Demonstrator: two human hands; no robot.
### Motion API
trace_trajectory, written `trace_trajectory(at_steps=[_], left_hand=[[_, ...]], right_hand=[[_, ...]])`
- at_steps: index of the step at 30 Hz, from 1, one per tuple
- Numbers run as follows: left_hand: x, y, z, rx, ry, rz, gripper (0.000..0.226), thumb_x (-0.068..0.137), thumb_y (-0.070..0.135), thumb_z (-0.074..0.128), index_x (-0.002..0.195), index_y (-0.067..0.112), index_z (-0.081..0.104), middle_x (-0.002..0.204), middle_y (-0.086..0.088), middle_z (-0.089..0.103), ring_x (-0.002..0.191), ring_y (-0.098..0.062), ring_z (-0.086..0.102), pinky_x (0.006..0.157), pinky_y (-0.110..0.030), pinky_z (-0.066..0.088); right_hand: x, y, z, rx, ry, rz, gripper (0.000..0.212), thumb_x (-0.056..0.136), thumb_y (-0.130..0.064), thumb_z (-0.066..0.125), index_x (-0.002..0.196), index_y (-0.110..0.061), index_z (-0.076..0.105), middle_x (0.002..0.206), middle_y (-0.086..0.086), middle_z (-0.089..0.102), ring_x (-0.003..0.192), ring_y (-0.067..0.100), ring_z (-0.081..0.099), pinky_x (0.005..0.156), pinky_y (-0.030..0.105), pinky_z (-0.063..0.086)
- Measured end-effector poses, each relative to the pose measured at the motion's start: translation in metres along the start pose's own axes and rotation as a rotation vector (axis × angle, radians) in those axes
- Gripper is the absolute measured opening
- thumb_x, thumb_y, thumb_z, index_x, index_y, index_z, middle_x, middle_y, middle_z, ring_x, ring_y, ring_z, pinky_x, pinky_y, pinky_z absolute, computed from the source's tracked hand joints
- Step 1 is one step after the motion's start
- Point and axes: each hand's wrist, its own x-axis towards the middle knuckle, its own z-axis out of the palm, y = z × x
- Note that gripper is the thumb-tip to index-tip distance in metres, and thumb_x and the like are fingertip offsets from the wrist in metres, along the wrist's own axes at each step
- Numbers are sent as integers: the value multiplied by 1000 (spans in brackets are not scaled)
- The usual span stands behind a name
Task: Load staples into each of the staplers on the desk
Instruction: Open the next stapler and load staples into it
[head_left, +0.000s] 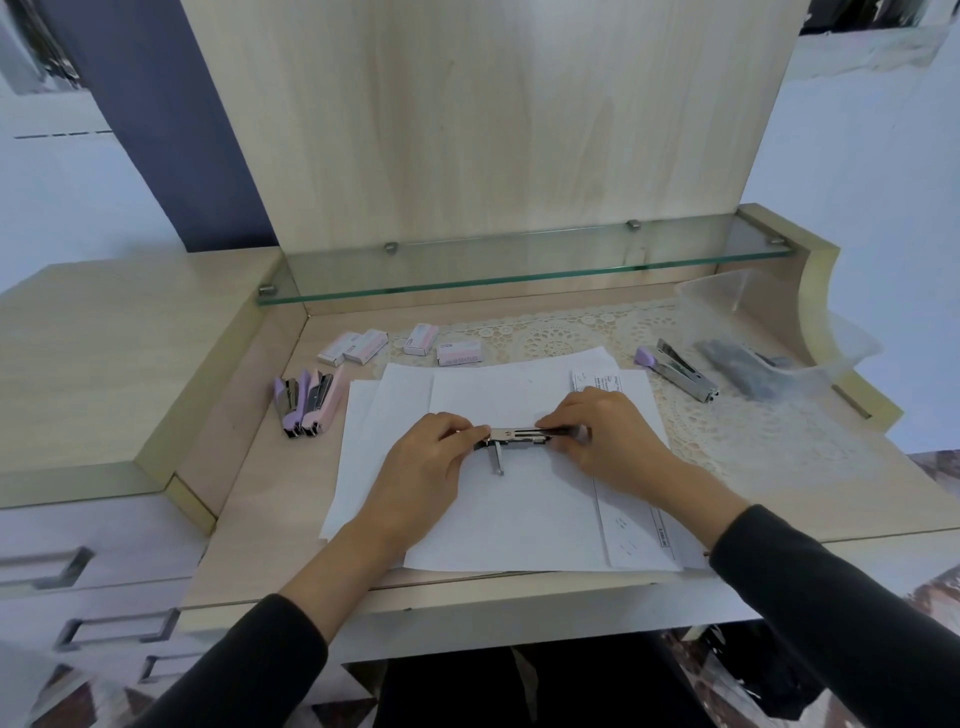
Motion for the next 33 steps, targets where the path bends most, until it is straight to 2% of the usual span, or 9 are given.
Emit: trace_trajectory(at_steps=[4, 7, 9, 11, 13, 17, 20, 28, 33], left_hand=[[4, -4, 1, -48, -44, -44, 31, 75, -3, 52, 99, 4, 69, 83, -11, 66, 78, -13, 55, 71, -18, 43], [5, -4, 1, -75, -44, -69, 30, 82, 7, 45, 100, 6, 69, 85, -9, 67, 82, -13, 49, 67, -20, 45], [6, -1, 1, -78, -26, -101, 36, 85, 25, 40, 97, 10, 71, 84, -4, 67, 80, -11, 51, 63, -24, 48], [7, 1, 2, -86, -2, -138, 35, 84, 33, 45, 94, 13, 72, 80, 0, 67, 73, -8, 54, 60, -24, 48], [8, 2, 3, -97, 7, -169, 25, 82, 28, 55, 91, 13, 72, 77, 0, 67, 70, -8, 54, 60, -21, 46], [11, 2, 4, -126, 7, -212, 15, 79, 13, 62, 90, 10, 73, 77, -4, 68, 72, -8, 55, 65, -15, 38], [15, 3, 3, -113, -5, -230, 15, 80, 5, 65, 92, 10, 72, 79, -6, 69, 71, -17, 59, 64, -17, 39], [16, 2, 4, -103, 0, -209, 15, 78, 4, 66, 90, 9, 73, 76, -6, 68, 69, -20, 61, 63, -18, 39], [15, 2, 3, -95, -5, -196, 16, 79, 5, 66, 93, 10, 72, 79, -6, 69, 72, -21, 61, 63, -22, 43]], right_hand=[[2, 2, 2, -29, 59, 38, 21, 75, -10, 68, 96, -13, 70, 93, 6, 66, 88, 24, 53, 76, 25, 37], [0, -4, 5, -47, 173, -48, 11, 69, -5, 72, 78, -12, 72, 75, 6, 63, 73, 22, 48, 60, 24, 34], [-2, -11, 9, -91, 203, -127, 11, 65, -3, 74, 69, -13, 72, 64, 4, 60, 63, 19, 46, 51, 20, 32], [-2, -16, 14, -136, 212, -188, 10, 64, -6, 71, 66, -15, 71, 58, 0, 59, 56, 21, 50, 48, 20, 36], [-1, -17, 19, -151, 223, -218, 9, 63, -7, 69, 64, -16, 71, 57, -3, 60, 53, 23, 51, 47, 20, 41], [3, -16, 24, -156, 215, -192, 16, 58, -3, 80, 65, -14, 70, 58, -2, 63, 52, 23, 53, 47, 24, 47], [5, -17, 25, -178, 222, -170, 19, 54, -6, 83, 66, -15, 71, 58, -2, 62, 52, 22, 54, 49, 22, 46], [12, -19, 27, -198, 245, -107, 25, 49, 1, 80, 58, -15, 62, 56, -3, 59, 52, 20, 55, 50, 14, 33], [12, -19, 25, -126, 177, -109, 16, 59, 4, 71, 63, -9, 63, 62, 4, 60, 60, 27, 57, 48, 26, 41]])
